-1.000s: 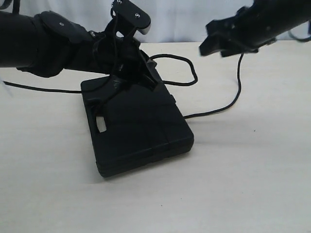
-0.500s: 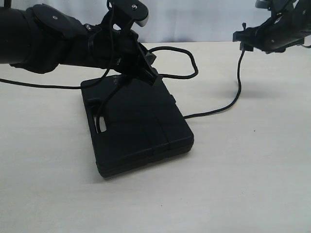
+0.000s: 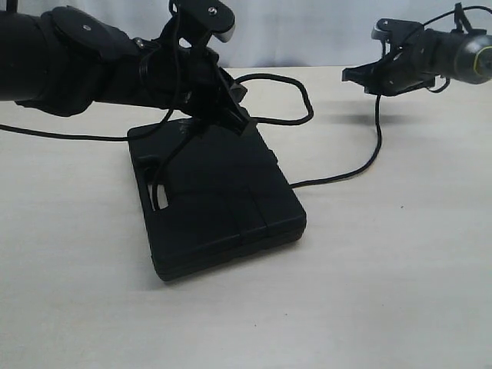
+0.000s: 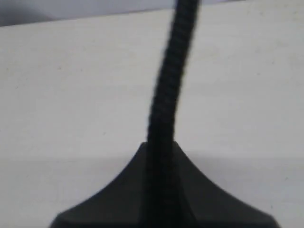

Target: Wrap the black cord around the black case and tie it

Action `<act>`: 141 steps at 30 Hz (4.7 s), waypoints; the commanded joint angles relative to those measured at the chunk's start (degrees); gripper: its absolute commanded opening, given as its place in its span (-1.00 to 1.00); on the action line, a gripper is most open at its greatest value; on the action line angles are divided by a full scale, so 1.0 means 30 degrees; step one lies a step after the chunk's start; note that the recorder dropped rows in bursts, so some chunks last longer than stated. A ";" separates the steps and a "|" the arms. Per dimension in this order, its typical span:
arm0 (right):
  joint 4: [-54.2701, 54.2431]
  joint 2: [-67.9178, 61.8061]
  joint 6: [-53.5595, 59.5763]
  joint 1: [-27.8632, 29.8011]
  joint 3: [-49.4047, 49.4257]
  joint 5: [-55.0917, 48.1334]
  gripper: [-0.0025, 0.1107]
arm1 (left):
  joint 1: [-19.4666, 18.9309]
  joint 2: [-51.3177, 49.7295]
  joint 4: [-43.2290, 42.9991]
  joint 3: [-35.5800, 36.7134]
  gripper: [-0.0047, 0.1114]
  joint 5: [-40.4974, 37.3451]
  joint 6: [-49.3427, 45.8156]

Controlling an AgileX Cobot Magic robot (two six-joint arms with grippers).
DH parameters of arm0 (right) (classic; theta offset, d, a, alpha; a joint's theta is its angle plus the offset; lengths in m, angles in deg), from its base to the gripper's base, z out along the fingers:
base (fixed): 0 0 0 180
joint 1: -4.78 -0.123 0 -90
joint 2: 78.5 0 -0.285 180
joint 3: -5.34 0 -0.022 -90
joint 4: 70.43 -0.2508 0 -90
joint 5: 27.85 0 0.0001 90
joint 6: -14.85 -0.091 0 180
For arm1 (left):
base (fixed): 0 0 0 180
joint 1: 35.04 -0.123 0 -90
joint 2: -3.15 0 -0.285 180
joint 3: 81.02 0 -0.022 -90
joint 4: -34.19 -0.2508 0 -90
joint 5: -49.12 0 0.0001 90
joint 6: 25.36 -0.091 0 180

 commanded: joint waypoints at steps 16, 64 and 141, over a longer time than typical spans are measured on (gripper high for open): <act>-1.9825 1.2595 3.4048 0.1873 1.6648 -1.2142 -0.88 | -0.2359 0.0220 0.0427 -0.0132 -0.92 -0.5468 0.1019; -2.5060 1.4113 3.9844 -0.3482 1.9538 -1.1961 -0.88 | -0.3337 -0.0390 0.5507 -0.0132 -0.09 -1.1986 -0.3090; -2.7028 1.4113 3.8988 -0.3715 1.9538 -1.2195 -0.65 | -0.3536 -0.0428 0.9778 -0.0132 -0.92 -1.3258 -0.3222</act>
